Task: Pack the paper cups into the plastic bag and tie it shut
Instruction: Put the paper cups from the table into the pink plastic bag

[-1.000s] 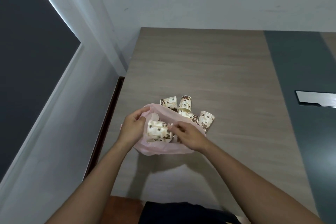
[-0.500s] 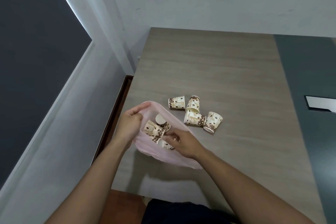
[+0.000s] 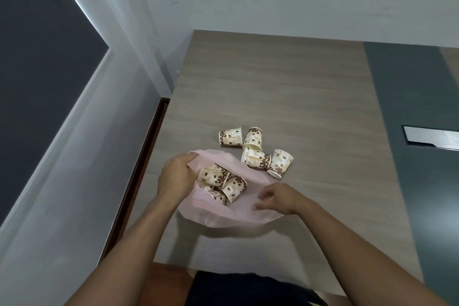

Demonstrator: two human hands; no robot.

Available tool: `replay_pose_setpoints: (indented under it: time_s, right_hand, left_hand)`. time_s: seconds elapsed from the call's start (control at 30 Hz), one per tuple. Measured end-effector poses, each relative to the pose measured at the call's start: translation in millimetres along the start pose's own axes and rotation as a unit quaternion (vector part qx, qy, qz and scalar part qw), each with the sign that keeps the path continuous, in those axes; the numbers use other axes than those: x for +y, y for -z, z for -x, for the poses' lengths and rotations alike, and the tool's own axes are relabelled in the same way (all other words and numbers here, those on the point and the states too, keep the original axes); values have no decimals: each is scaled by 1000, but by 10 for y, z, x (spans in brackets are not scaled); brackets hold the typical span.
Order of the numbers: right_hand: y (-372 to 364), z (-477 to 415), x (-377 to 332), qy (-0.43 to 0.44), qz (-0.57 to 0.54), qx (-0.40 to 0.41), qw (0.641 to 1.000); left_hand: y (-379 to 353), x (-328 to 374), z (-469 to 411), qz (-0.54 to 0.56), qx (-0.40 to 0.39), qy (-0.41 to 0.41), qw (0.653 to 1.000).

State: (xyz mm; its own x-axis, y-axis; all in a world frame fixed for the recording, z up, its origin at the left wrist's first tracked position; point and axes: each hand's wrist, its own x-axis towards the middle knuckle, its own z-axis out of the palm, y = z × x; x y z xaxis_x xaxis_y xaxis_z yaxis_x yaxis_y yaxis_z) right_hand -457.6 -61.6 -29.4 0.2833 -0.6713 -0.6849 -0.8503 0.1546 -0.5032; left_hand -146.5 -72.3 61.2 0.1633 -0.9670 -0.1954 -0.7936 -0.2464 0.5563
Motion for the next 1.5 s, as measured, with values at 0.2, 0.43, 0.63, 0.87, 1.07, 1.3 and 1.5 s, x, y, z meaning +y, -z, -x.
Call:
replay_pose_setpoints:
  time_s: [0.2, 0.43, 0.63, 0.87, 1.07, 1.3, 1.5]
  right_hand:
    - [473, -84, 59, 12, -181, 254, 950]
    - [625, -674, 501, -63, -146, 304, 939]
    - [444, -798, 704, -125, -129, 257, 949]
    - [559, -646, 724, -114, -256, 315, 907]
    - [887, -188, 212, 38, -596, 170, 784]
    - [621, 34, -450, 136, -450, -1, 883]
    - [79, -169, -864, 128, -277, 64, 950]
  left_hand:
    - [-1, 83, -3, 28, -39, 9, 999]
    - [38, 75, 56, 107, -71, 55, 990]
    - [73, 85, 40, 146, -74, 69, 984]
    - [37, 134, -21, 180, -70, 72, 978]
    - [-30, 235, -30, 213, -67, 71, 972]
    - [11, 355, -65, 237, -69, 91, 965]
    - [53, 335, -57, 278, -66, 103, 953]
